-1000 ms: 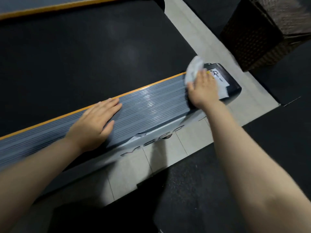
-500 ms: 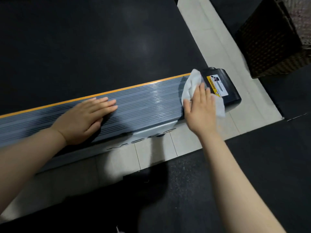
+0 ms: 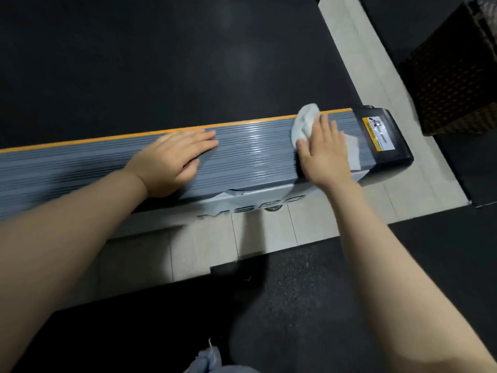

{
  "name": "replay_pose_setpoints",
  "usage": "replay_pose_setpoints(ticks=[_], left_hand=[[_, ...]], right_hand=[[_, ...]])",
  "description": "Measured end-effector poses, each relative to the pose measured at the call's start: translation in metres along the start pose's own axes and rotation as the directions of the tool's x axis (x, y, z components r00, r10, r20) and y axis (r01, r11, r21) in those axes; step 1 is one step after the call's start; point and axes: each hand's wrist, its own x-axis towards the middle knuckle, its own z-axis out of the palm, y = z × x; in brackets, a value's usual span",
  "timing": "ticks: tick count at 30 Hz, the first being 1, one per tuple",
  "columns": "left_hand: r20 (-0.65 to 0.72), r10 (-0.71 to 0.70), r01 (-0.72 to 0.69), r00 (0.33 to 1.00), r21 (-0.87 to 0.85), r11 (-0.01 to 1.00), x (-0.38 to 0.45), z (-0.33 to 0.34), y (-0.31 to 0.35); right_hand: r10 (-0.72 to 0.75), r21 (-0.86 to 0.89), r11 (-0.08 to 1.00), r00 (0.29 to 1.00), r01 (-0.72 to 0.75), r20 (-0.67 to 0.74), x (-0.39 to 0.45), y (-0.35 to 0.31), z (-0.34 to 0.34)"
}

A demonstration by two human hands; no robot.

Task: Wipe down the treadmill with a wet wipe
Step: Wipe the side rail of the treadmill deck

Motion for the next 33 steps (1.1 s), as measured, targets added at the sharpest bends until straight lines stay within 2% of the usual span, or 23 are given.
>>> replay_pose_setpoints(ticks=[3,5,6,8,10,12,14,16,18,19,21,22,23,24,26,28,29,31,33], left_hand=[[-0.079,-0.157,0.157,0.984,-0.008,0.988,-0.005,-0.002,0.005],[-0.141,-0.271,0.266,0.952,-0.055,0.962,-0.012,-0.002,0.01],[-0.153,-0.344,0.331,0.926,-0.11,0.937,-0.018,-0.001,0.012],[-0.158,-0.45,0.425,0.879,-0.17,0.889,-0.038,-0.003,0.01],[-0.161,-0.487,0.478,0.858,-0.096,0.873,-0.076,-0.008,-0.004],[-0.148,-0.497,0.504,0.855,0.012,0.863,-0.121,-0.015,-0.026],[-0.118,-0.512,0.521,0.851,0.068,0.851,-0.149,-0.02,-0.04],[-0.124,-0.511,0.523,0.851,0.097,0.847,-0.153,-0.019,-0.044],[-0.139,-0.505,0.52,0.852,0.11,0.847,-0.151,-0.014,-0.042],[-0.14,-0.497,0.512,0.857,0.114,0.851,-0.151,-0.014,-0.041],[-0.132,-0.488,0.502,0.863,0.114,0.857,-0.154,-0.015,-0.042],[-0.119,-0.484,0.496,0.867,0.109,0.861,-0.155,-0.016,-0.044],[-0.104,-0.485,0.494,0.868,0.099,0.864,-0.155,-0.018,-0.045],[-0.089,-0.488,0.494,0.868,0.082,0.865,-0.154,-0.019,-0.047],[-0.068,-0.493,0.497,0.868,0.067,0.865,-0.155,-0.019,-0.048],[-0.089,-0.501,0.508,0.861,0.098,0.856,-0.156,-0.018,-0.046],[-0.102,-0.504,0.514,0.858,0.121,0.849,-0.156,-0.016,-0.044],[-0.109,-0.504,0.516,0.857,0.159,0.842,-0.156,-0.014,-0.038],[-0.111,-0.525,0.536,0.844,0.161,0.828,-0.156,-0.011,-0.035]], right_hand=[[-0.289,-0.025,0.957,0.957,0.29,0.034,-0.062,-0.035,0.017],[-0.364,-0.024,0.93,0.926,0.368,0.104,-0.062,-0.028,0.014],[-0.313,-0.039,0.948,0.945,0.317,0.094,-0.05,-0.014,0.01],[-0.061,-0.066,0.996,0.998,0.06,-0.02,-0.018,0.029,-0.007],[0.238,-0.062,0.968,0.968,-0.243,-0.08,0.002,0.066,-0.023],[0.352,-0.052,0.933,0.933,-0.356,-0.073,0.004,0.074,-0.023],[0.338,-0.049,0.939,0.939,-0.342,-0.067,-0.006,0.054,-0.016],[0.181,-0.06,0.981,0.982,-0.184,-0.052,-0.026,0.014,-0.001],[-0.088,-0.059,0.995,0.995,0.085,-0.05,-0.061,-0.051,0.025],[-0.244,-0.051,0.969,0.969,0.242,-0.039,-0.079,-0.088,0.04],[-0.521,-0.025,0.853,0.853,0.522,0.032,-0.108,-0.153,0.061],[-0.599,-0.01,0.798,0.795,0.603,0.095,-0.115,-0.174,0.063],[-0.628,0.014,0.775,0.766,0.632,0.139,-0.112,-0.18,0.06],[-0.607,0.028,0.791,0.778,0.611,0.164,-0.103,-0.173,0.054],[-0.458,0.017,0.888,0.878,0.46,0.14,-0.088,-0.13,0.039],[-0.2,-0.045,0.978,0.979,0.202,0.044,-0.073,-0.061,0.023],[-0.059,-0.061,0.996,0.998,0.059,0.001,-0.067,-0.026,0.012],[0.179,-0.054,0.982,0.983,-0.181,-0.037,-0.059,0.023,-0.01],[0.278,-0.048,0.959,0.96,-0.279,-0.038,-0.054,0.028,-0.015]])
